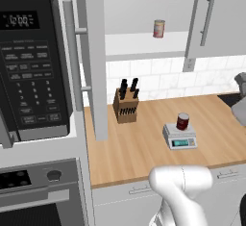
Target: Pick the canned food and place it on the digital scale for weighing, and close the cabinet.
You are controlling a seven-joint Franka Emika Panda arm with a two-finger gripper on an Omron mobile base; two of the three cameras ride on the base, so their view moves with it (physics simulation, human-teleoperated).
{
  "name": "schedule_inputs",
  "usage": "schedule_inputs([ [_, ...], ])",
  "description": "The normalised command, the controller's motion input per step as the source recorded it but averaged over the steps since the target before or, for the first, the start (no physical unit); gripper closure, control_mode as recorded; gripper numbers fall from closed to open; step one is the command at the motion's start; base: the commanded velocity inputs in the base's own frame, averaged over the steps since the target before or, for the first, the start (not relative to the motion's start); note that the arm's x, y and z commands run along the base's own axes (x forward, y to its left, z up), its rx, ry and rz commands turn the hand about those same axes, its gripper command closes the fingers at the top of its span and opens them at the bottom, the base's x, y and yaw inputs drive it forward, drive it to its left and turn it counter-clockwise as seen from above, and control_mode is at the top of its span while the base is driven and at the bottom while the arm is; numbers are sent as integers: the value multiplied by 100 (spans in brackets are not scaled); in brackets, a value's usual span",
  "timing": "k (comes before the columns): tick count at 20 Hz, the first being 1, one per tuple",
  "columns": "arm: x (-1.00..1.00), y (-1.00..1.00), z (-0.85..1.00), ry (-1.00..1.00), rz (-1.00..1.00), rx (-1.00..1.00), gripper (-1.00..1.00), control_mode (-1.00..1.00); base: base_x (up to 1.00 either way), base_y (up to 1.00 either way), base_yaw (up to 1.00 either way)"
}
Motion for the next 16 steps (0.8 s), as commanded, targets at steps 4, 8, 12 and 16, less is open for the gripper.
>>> schedule_inputs([
  [4, -100, 100, -87, 7, 13, -2, -100, -100, 0, 0, 0],
  [8, -71, 100, -100, 4, 2, -4, -100, -100, 0, 0, 0],
  [12, 1, 100, -94, 0, -2, 0, -100, -100, 0, 0, 0],
  [16, 20, 100, -88, 1, -5, 0, -100, -100, 0, 0, 0],
])
